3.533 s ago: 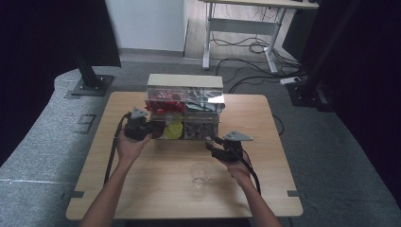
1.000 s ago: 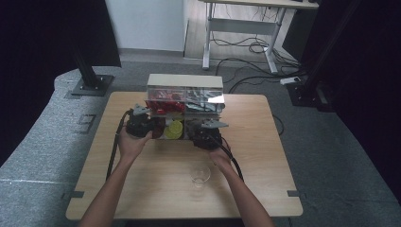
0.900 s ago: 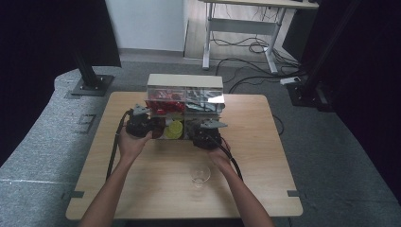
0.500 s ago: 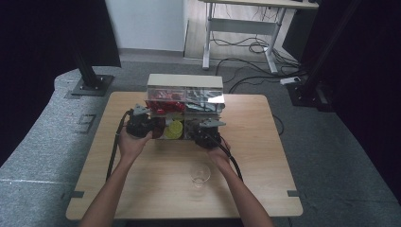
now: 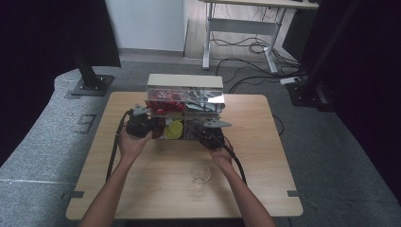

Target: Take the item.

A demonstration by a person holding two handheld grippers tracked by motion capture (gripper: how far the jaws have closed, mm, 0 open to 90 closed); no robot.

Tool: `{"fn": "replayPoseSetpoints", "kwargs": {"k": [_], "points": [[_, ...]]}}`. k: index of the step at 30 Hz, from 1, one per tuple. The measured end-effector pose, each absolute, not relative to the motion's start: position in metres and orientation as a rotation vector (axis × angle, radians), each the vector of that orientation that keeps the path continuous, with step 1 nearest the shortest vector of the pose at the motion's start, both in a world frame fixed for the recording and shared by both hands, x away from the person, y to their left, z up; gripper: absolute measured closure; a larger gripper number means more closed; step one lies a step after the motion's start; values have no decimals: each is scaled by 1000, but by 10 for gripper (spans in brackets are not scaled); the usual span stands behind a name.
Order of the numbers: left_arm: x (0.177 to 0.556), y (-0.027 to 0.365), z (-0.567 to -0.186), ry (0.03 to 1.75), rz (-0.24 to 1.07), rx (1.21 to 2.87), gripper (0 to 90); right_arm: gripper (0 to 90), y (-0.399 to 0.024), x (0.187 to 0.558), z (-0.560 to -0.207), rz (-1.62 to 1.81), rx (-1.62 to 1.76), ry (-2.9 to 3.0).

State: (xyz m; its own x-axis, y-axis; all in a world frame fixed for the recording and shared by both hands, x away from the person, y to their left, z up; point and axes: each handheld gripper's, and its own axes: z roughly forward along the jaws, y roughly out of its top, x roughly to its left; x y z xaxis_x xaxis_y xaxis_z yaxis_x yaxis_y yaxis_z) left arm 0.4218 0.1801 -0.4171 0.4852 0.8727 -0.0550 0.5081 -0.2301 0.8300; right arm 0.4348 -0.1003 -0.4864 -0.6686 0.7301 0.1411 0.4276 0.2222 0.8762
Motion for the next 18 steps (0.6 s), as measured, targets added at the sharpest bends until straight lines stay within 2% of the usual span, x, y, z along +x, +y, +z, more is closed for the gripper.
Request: {"fn": "replayPoseSetpoints", "kwargs": {"k": [18], "points": [[422,180,-417,1150,547,1891,894,885,-118,420,-469,1512,1035,2145]]}}
